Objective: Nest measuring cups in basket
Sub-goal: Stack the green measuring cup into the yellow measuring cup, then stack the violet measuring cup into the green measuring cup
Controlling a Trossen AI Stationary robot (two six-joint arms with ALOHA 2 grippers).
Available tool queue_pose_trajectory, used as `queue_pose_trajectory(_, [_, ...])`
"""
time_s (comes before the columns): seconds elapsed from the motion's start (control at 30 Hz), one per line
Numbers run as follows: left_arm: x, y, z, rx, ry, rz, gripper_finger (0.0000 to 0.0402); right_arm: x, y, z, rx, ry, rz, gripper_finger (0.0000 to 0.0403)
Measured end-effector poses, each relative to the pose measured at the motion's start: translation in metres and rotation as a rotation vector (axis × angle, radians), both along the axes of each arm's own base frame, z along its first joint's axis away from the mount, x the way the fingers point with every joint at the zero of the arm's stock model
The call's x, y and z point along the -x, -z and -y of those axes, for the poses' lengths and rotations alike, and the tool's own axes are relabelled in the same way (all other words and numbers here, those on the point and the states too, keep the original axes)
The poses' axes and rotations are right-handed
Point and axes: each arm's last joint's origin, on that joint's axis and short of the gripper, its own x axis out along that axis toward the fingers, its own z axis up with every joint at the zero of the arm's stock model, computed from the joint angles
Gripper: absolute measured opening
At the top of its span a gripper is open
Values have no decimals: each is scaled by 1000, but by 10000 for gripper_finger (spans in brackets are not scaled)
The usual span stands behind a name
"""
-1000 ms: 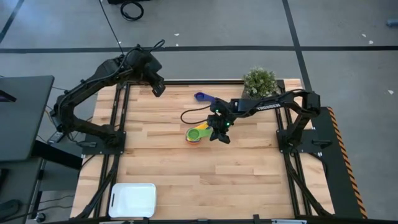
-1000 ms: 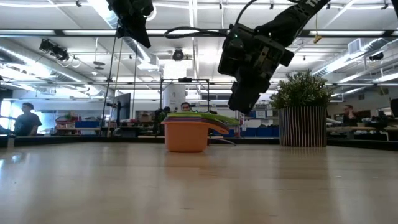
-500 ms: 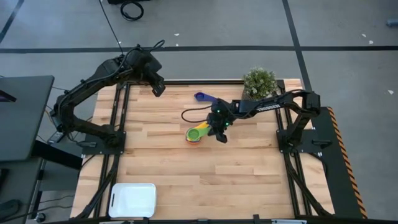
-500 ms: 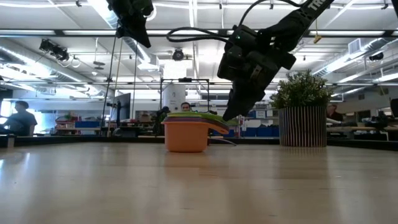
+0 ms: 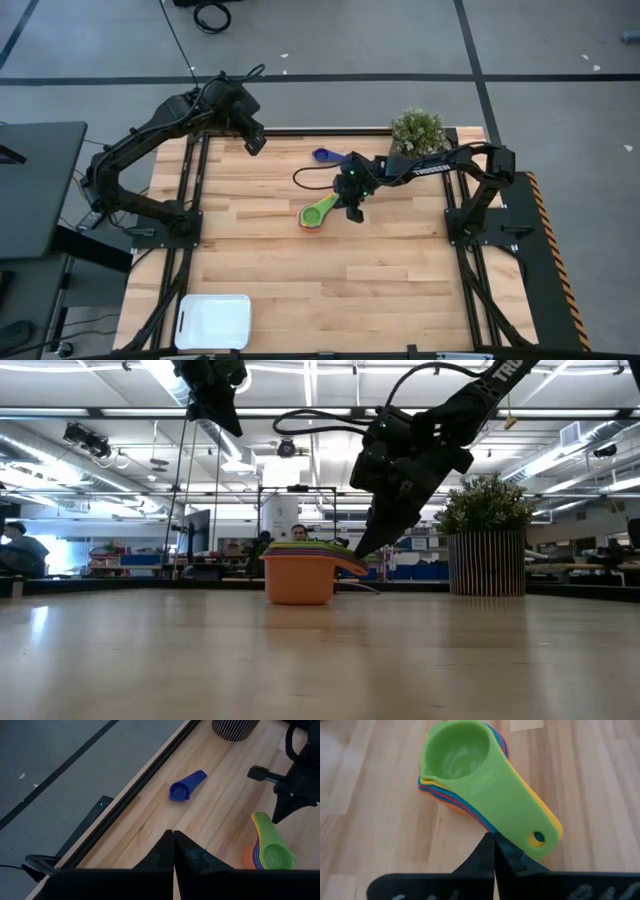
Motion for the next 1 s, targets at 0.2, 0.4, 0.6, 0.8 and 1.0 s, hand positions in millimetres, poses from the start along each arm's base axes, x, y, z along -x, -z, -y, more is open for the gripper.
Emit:
queue_pose_trajectory(0.2, [-3,3,-2,7,0,-8,6,-5,-26,14,-6,18,48,0])
queue_pose_trajectory(0.4, [-11,12,-10,19,-5,-35,6,-9,-76,34,71,98,1,0])
queue_pose_trajectory(0.6, [-32,29,-25,0,47,-69,11,-5,-143,53,224,148,-51,0])
queue_pose_trajectory(0.8, [-60,41,-42,-24,153,39,42,9,-210,65,322,171,14,0])
queue_pose_trajectory(1.0, [-88,69,-62,-10,186,68,85,29,-258,75,394,251,67,1])
